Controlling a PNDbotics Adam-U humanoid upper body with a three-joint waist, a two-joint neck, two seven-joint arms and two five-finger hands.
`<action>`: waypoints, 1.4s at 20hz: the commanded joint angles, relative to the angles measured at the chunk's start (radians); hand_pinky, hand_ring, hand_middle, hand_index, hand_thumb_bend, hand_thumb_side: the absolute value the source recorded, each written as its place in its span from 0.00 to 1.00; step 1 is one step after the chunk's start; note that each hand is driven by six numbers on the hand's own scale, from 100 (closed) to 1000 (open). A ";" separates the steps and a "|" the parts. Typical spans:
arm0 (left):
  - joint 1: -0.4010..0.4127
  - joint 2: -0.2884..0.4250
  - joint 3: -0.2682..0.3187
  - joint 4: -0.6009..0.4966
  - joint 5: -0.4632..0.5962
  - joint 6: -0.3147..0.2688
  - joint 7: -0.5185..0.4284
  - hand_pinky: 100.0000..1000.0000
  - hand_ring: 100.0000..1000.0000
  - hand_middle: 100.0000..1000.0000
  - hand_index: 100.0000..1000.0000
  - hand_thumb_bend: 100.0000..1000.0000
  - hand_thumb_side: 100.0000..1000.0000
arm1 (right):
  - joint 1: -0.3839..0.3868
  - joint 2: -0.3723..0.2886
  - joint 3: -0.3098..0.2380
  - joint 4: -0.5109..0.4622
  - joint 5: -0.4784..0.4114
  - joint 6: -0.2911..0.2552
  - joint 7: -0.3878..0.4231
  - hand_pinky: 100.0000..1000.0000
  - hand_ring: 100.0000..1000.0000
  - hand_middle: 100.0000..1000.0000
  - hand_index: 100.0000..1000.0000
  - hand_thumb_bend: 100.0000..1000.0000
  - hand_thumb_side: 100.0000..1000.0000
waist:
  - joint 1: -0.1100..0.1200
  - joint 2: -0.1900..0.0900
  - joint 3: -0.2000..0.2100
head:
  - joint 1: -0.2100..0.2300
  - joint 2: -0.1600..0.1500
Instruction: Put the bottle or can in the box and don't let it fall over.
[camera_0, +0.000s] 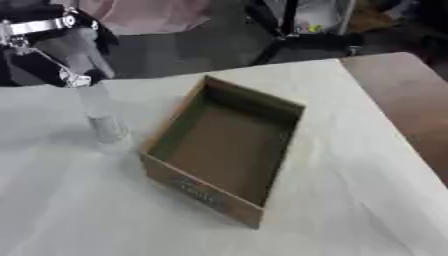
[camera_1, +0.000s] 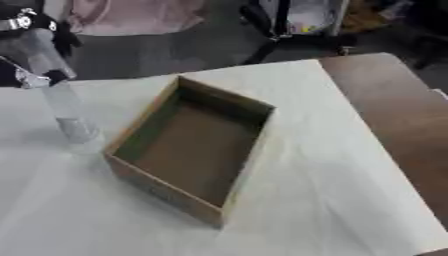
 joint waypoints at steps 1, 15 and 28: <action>-0.006 0.021 0.004 -0.003 -0.010 -0.213 -0.207 0.54 0.53 0.50 0.74 0.23 0.00 | -0.012 -0.021 -0.013 -0.011 -0.008 -0.001 0.002 0.79 1.00 0.75 0.90 0.00 0.41 | -0.005 -0.011 0.001 | -0.003 -0.011; -0.010 0.022 0.029 -0.023 0.031 -0.204 -0.207 0.00 0.10 0.11 0.32 0.09 0.00 | -0.012 -0.018 -0.015 -0.010 -0.013 0.003 0.005 0.79 1.00 0.75 0.90 0.00 0.42 | -0.005 -0.012 0.003 | -0.006 -0.016; -0.010 0.026 0.026 -0.035 0.051 -0.179 -0.207 0.00 0.00 0.00 0.12 0.23 0.00 | -0.010 -0.016 -0.018 -0.009 -0.019 0.004 0.006 0.79 1.00 0.75 0.90 0.00 0.43 | -0.007 -0.017 0.003 | -0.006 -0.006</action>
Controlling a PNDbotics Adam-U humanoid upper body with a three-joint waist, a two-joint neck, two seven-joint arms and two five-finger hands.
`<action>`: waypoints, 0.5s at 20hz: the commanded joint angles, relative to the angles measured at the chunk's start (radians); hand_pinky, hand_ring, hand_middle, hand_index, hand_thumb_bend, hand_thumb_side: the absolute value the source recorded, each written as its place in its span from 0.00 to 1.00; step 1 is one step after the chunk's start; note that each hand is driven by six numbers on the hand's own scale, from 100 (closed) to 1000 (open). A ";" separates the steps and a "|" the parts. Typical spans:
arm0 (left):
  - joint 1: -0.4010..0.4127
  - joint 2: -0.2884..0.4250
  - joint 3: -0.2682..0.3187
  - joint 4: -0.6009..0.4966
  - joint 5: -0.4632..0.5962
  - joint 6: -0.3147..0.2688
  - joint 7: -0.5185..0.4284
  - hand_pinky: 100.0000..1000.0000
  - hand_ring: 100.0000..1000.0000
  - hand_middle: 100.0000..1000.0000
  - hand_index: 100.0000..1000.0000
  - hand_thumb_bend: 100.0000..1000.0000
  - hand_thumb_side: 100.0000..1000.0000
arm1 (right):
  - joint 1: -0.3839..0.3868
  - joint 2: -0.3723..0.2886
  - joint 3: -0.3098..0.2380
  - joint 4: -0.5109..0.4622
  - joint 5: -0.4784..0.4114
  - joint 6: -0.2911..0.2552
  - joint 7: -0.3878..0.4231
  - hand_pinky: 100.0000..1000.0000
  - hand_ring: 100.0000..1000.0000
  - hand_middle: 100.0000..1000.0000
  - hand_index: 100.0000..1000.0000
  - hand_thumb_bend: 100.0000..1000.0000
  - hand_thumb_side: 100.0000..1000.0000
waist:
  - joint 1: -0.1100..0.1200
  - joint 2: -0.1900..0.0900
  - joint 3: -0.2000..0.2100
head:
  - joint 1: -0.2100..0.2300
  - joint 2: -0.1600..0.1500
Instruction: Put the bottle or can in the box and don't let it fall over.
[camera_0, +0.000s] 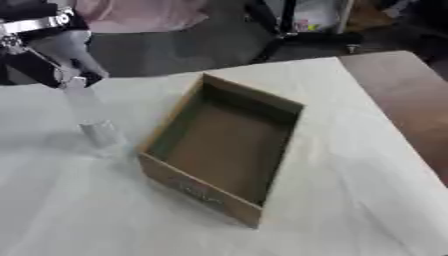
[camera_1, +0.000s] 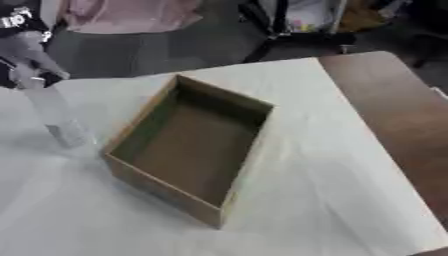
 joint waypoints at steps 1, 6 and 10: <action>-0.015 0.028 0.012 -0.021 0.005 -0.189 -0.196 0.00 0.00 0.00 0.12 0.23 0.00 | -0.010 -0.018 -0.012 -0.010 -0.006 0.000 0.000 0.79 1.00 0.75 0.90 0.00 0.42 | -0.006 -0.025 0.000 | -0.002 -0.004; -0.015 0.032 0.015 -0.030 0.045 -0.169 -0.196 0.00 0.00 0.00 0.08 0.18 0.00 | -0.008 -0.020 -0.012 -0.012 -0.006 0.003 -0.003 0.79 1.00 0.75 0.90 0.00 0.41 | -0.007 -0.039 0.003 | -0.004 0.004; -0.014 0.036 0.012 -0.032 0.087 -0.125 -0.196 0.00 0.00 0.00 0.08 0.15 0.00 | -0.010 -0.022 -0.010 -0.016 -0.004 0.007 -0.004 0.79 1.00 0.75 0.90 0.00 0.41 | -0.006 -0.052 0.006 | -0.006 0.011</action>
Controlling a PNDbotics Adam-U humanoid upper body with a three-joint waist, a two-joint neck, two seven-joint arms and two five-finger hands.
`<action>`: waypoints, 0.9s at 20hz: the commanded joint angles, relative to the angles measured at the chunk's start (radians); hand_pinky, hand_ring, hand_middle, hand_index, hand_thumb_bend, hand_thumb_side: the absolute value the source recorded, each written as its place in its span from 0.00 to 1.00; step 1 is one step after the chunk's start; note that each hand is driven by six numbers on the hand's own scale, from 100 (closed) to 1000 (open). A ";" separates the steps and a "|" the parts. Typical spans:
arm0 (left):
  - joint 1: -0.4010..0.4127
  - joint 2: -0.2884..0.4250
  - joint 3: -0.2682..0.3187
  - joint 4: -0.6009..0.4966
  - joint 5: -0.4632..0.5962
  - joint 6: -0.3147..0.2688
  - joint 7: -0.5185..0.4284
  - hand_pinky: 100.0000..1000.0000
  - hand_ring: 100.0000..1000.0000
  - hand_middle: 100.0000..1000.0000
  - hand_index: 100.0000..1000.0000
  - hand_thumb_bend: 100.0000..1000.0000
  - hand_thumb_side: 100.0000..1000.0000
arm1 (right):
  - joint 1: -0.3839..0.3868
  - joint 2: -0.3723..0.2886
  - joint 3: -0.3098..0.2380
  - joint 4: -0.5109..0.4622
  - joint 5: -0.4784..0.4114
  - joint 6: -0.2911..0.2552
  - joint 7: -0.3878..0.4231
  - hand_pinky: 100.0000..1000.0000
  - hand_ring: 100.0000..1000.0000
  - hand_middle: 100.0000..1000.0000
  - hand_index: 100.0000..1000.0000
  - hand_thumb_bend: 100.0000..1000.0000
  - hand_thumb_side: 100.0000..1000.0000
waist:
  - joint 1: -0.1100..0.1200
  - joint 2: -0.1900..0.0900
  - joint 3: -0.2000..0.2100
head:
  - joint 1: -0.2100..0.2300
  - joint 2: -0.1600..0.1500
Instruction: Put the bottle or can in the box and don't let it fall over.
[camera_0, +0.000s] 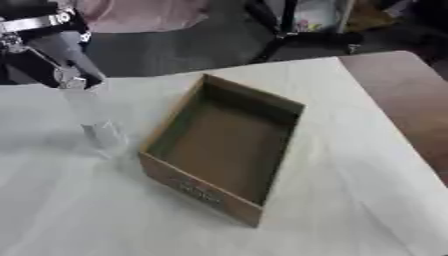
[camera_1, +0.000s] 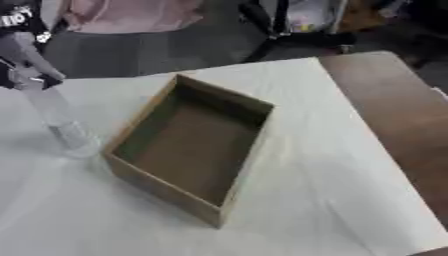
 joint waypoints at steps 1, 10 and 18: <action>-0.016 0.037 0.012 -0.021 0.033 -0.137 -0.172 0.00 0.00 0.00 0.08 0.15 0.00 | -0.010 -0.025 -0.010 -0.017 -0.002 0.005 -0.003 0.79 1.00 0.75 0.90 0.00 0.40 | -0.004 -0.040 0.003 | -0.005 0.003; -0.020 0.043 0.019 -0.046 0.086 -0.092 -0.172 0.00 0.00 0.00 0.08 0.16 0.00 | -0.010 -0.031 -0.005 -0.028 -0.005 0.013 -0.013 0.79 1.00 0.75 0.89 0.00 0.39 | 0.001 -0.071 0.006 | -0.008 0.026; -0.072 0.042 0.033 -0.086 0.148 -0.045 -0.162 0.00 0.00 0.00 0.08 0.21 0.00 | -0.009 -0.041 -0.001 -0.037 -0.005 0.023 -0.020 0.79 1.00 0.75 0.89 0.00 0.38 | 0.009 -0.104 0.016 | -0.012 0.055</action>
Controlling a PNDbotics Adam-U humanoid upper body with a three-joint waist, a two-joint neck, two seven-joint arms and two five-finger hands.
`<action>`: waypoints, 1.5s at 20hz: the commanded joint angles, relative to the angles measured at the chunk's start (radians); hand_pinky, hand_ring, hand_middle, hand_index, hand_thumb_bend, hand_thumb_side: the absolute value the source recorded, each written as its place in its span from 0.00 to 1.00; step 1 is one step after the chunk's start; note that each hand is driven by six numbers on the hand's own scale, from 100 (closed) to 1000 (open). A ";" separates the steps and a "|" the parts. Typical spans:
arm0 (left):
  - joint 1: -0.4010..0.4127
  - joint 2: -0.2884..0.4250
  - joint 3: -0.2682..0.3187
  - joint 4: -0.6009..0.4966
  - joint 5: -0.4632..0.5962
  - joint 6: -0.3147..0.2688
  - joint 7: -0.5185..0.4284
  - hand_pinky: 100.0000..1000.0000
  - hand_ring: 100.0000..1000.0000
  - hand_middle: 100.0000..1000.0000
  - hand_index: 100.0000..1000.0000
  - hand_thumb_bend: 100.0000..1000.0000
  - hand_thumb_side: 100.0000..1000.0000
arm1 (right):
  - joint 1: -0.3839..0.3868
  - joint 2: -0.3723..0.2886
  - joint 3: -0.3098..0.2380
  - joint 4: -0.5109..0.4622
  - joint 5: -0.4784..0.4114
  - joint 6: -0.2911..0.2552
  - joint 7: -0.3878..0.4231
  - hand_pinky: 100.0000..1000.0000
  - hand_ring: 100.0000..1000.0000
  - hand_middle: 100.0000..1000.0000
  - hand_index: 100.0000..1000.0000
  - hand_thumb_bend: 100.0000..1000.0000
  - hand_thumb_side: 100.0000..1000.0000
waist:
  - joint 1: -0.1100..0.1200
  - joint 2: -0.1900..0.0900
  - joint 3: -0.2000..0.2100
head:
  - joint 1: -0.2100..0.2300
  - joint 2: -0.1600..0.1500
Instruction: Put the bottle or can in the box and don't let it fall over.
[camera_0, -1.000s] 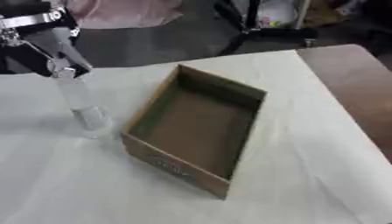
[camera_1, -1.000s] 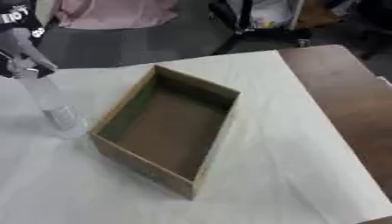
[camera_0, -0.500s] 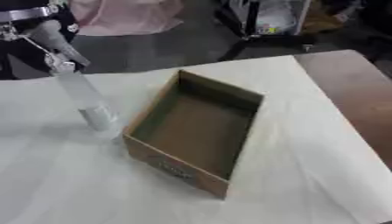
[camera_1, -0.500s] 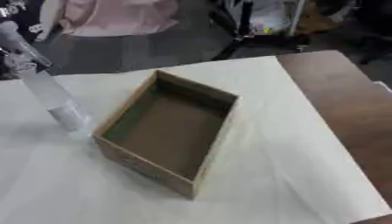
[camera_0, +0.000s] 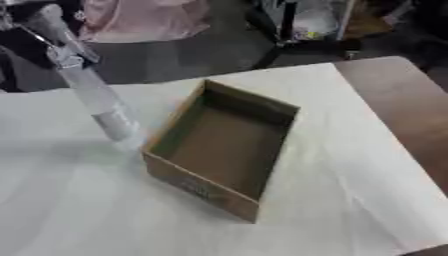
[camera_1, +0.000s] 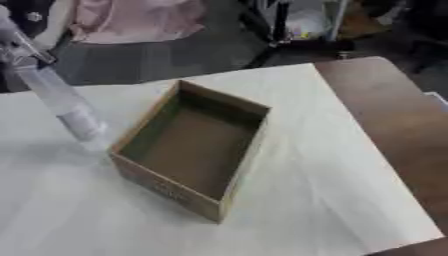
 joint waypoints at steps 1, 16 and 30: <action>-0.045 0.035 0.020 -0.032 0.020 -0.095 -0.103 0.00 0.00 0.00 0.07 0.22 0.00 | -0.010 -0.039 -0.001 -0.025 -0.005 0.005 -0.004 0.79 1.00 0.75 0.89 0.00 0.38 | -0.001 -0.031 0.004 | -0.006 0.008; -0.153 -0.032 -0.017 -0.093 0.050 -0.055 0.011 0.00 0.00 0.00 0.07 0.23 0.00 | -0.033 -0.046 0.015 -0.036 -0.008 0.017 -0.001 0.79 1.00 0.75 0.89 0.00 0.37 | 0.017 -0.038 -0.001 | 0.022 0.065; -0.167 -0.105 -0.076 -0.127 0.032 -0.053 0.014 0.00 0.00 0.00 0.07 0.29 0.00 | -0.082 -0.027 0.040 -0.056 -0.023 0.046 0.012 0.79 1.00 0.75 0.89 0.00 0.37 | 0.041 -0.035 -0.045 | 0.077 0.064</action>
